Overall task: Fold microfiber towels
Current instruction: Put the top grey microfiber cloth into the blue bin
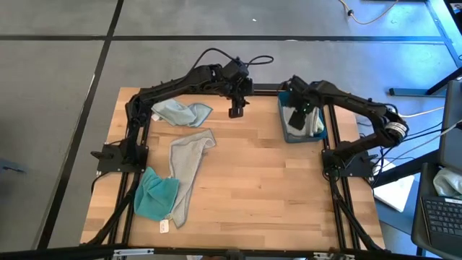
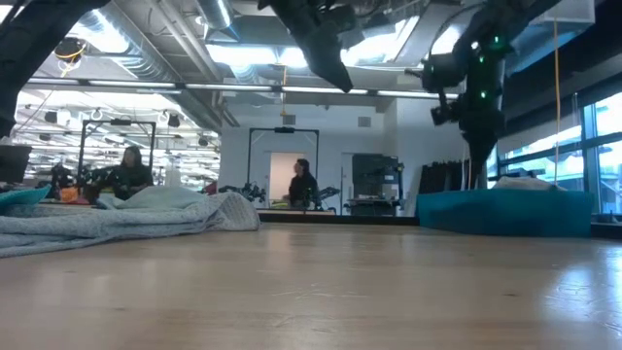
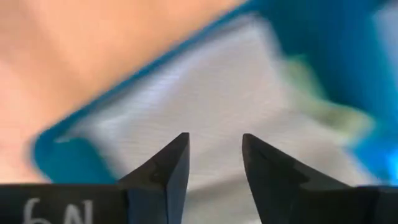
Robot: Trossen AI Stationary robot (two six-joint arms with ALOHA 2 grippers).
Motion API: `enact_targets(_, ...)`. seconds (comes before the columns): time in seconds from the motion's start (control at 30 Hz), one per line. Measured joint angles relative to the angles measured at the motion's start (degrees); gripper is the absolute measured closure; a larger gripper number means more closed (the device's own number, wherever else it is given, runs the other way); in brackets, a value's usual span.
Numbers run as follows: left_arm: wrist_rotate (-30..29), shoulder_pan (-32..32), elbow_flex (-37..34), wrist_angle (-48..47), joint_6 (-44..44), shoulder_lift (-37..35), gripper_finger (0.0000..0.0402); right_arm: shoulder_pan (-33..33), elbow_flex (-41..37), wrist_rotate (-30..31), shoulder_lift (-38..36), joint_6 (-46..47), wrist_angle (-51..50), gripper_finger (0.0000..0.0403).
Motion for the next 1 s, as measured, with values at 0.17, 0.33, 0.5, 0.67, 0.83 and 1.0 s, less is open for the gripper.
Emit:
enact_targets(0.17,0.4,0.7,-1.2,1.7,-0.7,0.1,0.0237,-2.6,1.4,9.3,-0.8,7.2,-4.5,0.0253)
enact_targets(0.33,2.7,0.6,-5.0,3.3,-0.3,0.2,0.0237,-5.7,-1.3,8.2,-0.8,12.2,-5.1,0.0253)
enact_targets(0.5,2.8,0.4,-8.0,3.2,-0.9,0.0,0.0237,-8.4,-5.4,7.6,-0.6,13.7,0.5,0.0253)
enact_targets(0.67,3.1,-0.5,-8.4,3.6,-2.0,-0.4,0.0237,-10.8,-8.2,7.2,3.1,13.6,8.2,0.0253)
enact_targets(0.83,3.1,-1.7,-8.4,3.5,-1.9,-0.4,0.0237,-11.5,-8.2,7.1,9.3,13.5,13.5,0.0253)
enact_targets(1.0,3.2,-2.2,-8.4,2.8,-1.8,-0.4,0.0237,-10.7,-6.9,9.5,14.6,12.4,13.6,0.0256)
